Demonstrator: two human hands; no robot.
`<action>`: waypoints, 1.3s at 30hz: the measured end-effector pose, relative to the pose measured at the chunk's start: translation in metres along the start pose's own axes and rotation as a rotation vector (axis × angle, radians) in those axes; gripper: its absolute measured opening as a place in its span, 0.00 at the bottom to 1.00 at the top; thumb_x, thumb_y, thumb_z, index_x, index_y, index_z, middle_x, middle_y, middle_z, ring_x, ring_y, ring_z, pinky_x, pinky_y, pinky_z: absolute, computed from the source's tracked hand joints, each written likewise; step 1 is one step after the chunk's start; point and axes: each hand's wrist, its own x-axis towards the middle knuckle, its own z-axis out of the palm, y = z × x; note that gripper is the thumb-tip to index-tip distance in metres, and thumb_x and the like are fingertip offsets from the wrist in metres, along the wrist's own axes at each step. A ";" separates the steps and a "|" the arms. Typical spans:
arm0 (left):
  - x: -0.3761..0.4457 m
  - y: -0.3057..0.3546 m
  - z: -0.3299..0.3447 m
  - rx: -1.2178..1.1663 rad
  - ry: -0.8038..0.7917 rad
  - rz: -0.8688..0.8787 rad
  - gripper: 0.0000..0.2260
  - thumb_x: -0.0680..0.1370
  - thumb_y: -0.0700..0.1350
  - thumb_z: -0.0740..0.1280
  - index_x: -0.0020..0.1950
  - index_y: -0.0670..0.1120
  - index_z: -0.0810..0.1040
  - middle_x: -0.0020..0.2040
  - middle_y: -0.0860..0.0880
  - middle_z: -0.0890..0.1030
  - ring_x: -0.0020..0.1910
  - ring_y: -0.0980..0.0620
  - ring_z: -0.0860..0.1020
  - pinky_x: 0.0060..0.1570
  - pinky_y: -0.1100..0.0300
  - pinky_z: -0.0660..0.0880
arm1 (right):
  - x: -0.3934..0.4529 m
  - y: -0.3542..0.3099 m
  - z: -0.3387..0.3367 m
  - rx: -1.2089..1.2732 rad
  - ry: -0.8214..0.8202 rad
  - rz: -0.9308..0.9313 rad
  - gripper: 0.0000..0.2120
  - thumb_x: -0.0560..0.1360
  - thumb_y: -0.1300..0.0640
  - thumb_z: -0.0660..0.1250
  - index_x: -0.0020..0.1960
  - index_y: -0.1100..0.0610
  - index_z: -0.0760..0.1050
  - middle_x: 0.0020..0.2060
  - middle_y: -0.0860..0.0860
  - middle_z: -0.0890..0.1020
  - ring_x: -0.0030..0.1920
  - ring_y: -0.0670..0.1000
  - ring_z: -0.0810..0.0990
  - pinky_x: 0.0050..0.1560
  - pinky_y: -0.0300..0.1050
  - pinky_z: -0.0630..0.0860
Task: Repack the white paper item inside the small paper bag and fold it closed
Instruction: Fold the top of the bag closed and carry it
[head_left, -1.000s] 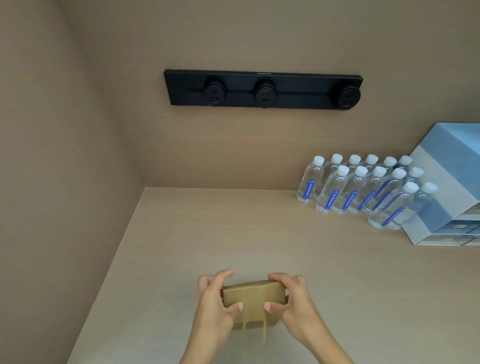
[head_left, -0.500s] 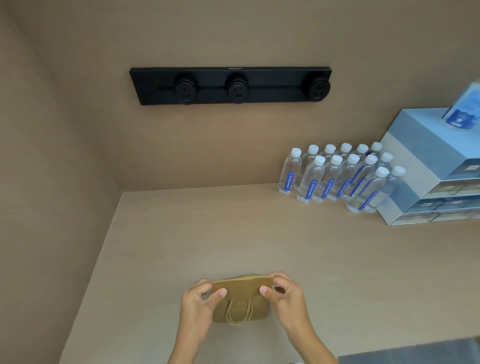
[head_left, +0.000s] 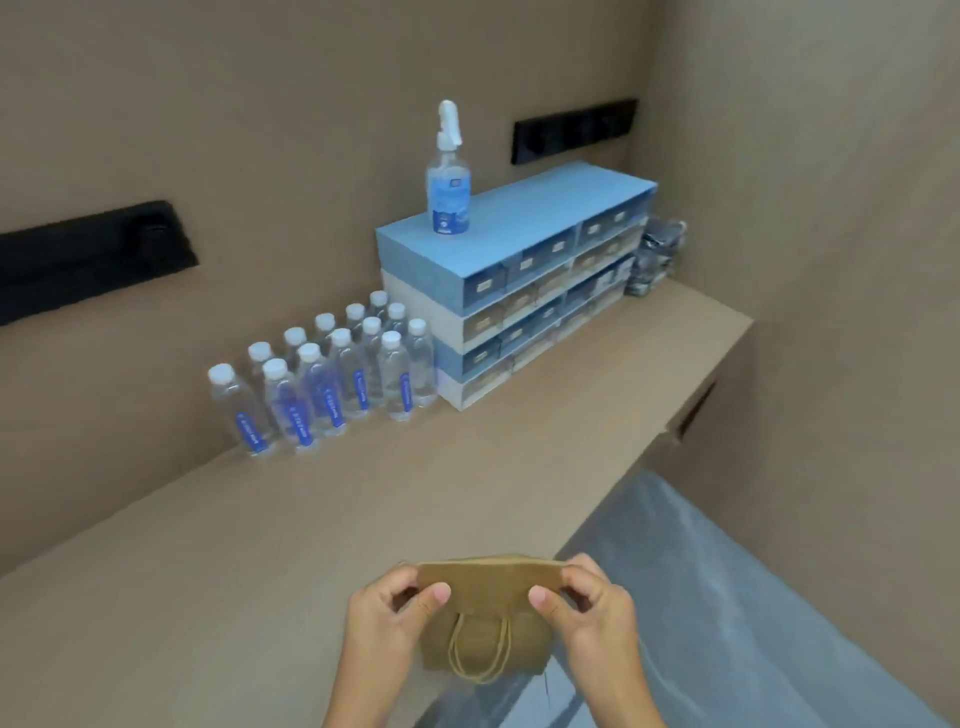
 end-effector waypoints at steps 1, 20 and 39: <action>0.005 0.005 0.030 -0.011 -0.065 0.000 0.14 0.72 0.26 0.71 0.32 0.42 0.85 0.29 0.50 0.84 0.29 0.63 0.78 0.30 0.72 0.74 | -0.002 0.001 -0.028 0.007 0.070 0.004 0.21 0.68 0.74 0.73 0.28 0.50 0.81 0.31 0.42 0.75 0.31 0.38 0.72 0.35 0.28 0.67; 0.097 0.048 0.455 0.083 -0.781 0.145 0.06 0.70 0.42 0.71 0.44 0.44 0.86 0.40 0.44 0.87 0.37 0.58 0.82 0.37 0.68 0.77 | 0.046 0.026 -0.379 0.010 0.811 -0.011 0.14 0.68 0.73 0.73 0.30 0.58 0.79 0.32 0.49 0.73 0.32 0.40 0.72 0.34 0.29 0.68; 0.359 0.071 0.714 0.061 -0.768 0.131 0.06 0.70 0.43 0.71 0.43 0.46 0.87 0.40 0.46 0.87 0.39 0.55 0.84 0.39 0.63 0.81 | 0.356 0.049 -0.577 -0.029 0.820 0.029 0.10 0.69 0.74 0.72 0.35 0.61 0.83 0.32 0.46 0.77 0.32 0.41 0.75 0.34 0.30 0.69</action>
